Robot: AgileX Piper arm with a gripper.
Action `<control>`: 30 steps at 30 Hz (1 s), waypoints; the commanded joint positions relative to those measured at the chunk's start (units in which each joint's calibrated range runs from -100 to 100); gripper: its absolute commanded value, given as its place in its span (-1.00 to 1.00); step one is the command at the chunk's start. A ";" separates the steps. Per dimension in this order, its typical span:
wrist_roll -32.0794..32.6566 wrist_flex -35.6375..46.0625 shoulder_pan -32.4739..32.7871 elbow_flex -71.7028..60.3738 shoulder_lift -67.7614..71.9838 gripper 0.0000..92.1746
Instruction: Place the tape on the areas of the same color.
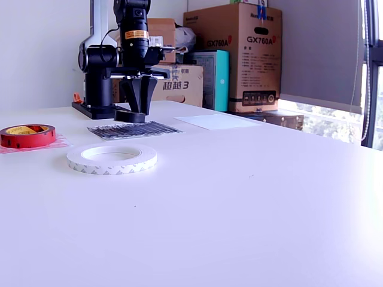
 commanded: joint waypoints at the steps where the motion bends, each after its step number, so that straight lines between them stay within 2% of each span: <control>1: 0.05 -0.08 0.34 0.02 0.61 -0.36; 4: 0.05 -1.60 0.42 0.29 0.61 -0.17; 7: 0.05 -2.37 0.34 0.20 0.61 -0.07; 14: 0.21 -2.62 0.66 -1.80 -0.14 -0.07; 22: 6.76 -1.77 -0.05 -11.98 0.61 -0.07; 30: 14.87 8.49 -5.02 -26.15 3.79 -0.07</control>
